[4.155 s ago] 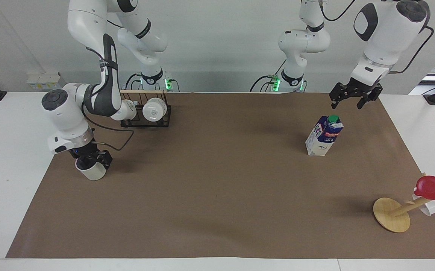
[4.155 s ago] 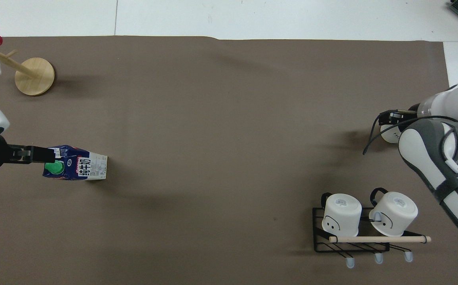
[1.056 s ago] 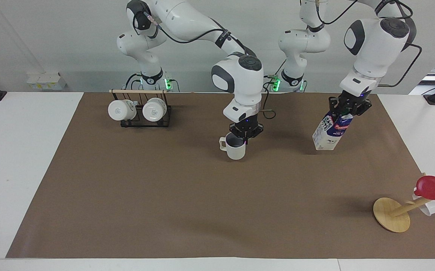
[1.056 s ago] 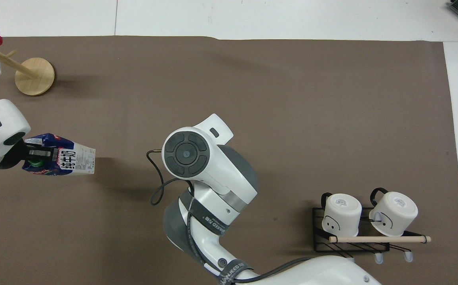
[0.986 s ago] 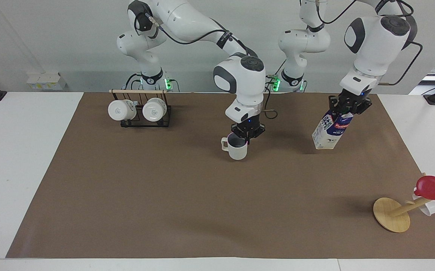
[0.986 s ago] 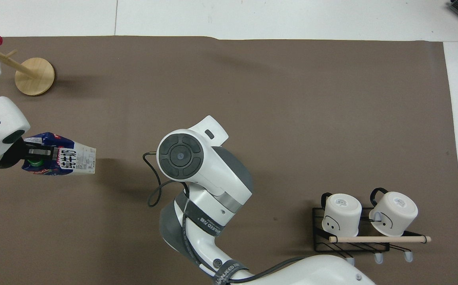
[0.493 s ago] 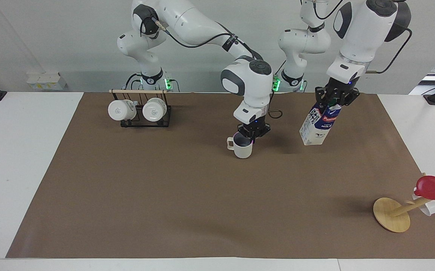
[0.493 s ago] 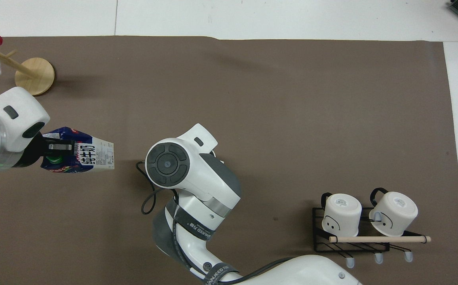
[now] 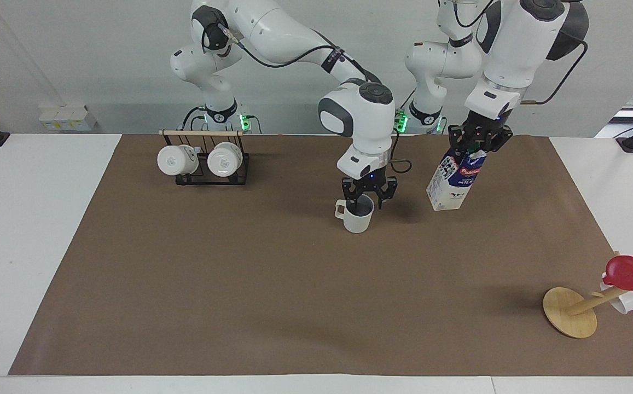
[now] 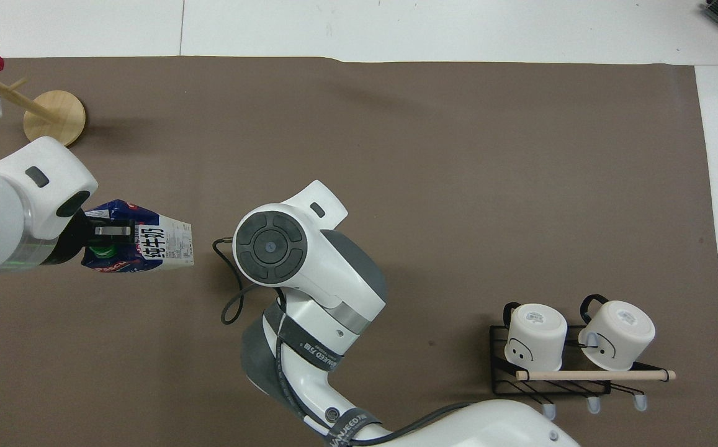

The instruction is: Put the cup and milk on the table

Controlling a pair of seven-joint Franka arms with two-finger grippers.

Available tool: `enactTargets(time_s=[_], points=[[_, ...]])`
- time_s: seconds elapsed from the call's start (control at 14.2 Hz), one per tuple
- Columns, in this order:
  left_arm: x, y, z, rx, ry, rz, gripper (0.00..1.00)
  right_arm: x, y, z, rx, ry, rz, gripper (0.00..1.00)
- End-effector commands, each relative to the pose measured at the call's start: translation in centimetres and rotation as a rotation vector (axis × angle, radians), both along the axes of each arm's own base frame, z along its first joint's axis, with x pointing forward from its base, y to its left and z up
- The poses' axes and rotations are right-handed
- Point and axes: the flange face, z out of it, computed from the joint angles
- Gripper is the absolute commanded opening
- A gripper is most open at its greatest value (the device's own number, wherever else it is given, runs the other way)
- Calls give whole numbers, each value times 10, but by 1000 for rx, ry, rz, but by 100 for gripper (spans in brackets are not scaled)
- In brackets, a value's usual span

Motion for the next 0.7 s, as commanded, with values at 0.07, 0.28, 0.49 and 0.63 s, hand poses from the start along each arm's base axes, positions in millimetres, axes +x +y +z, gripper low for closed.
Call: enactTargets(time_s=[0.07, 0.28, 0.49, 0.63], points=[[-4, -23, 5, -30, -7, 24, 37, 12, -83, 73, 8, -36, -116, 100], [-9, -50, -3, -34, 0, 36, 36, 18, -159, 114, -19, -46, -180, 100], [-9, -72, -21, -28, 19, 32, 36, 33, -244, 155, -56, -54, -198, 100], [-6, -88, -38, -31, 17, 32, 36, 33, -305, 177, -60, 1, -202, 100]])
